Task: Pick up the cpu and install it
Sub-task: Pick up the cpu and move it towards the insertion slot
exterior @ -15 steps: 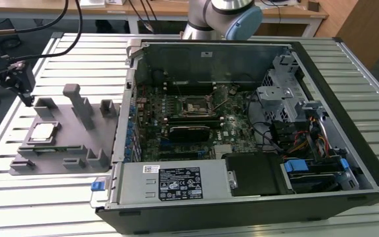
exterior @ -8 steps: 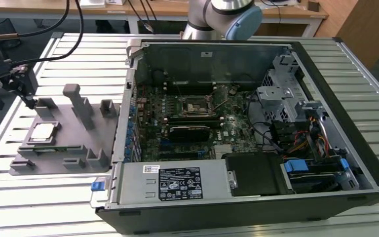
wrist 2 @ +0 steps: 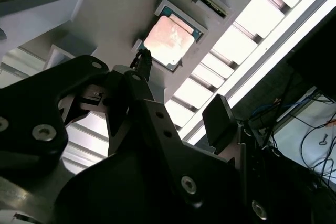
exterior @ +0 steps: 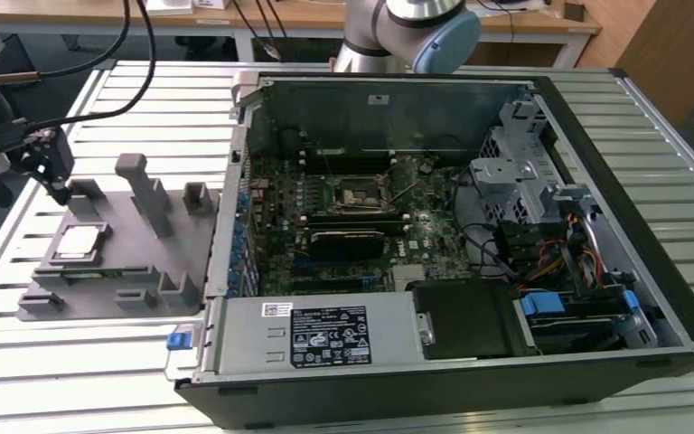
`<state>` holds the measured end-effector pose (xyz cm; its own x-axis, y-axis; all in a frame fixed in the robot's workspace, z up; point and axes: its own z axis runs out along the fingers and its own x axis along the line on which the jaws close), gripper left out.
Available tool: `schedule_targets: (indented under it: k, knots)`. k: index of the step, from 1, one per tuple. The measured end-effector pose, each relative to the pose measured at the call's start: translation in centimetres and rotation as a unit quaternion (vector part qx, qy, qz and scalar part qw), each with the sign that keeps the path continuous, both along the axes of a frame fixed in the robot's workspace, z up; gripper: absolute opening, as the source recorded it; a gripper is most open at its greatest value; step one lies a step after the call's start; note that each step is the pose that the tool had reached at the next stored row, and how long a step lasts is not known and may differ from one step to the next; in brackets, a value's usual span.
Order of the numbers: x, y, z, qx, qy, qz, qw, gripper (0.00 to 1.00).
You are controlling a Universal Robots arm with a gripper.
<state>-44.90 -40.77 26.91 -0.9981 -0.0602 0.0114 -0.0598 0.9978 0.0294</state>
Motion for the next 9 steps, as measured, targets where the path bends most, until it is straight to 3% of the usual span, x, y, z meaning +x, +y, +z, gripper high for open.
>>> schedule_targets:
  k: [9]
  knots:
    - [0.00,0.00,-1.07,0.0001,0.0000,0.000,1.0000,0.66]
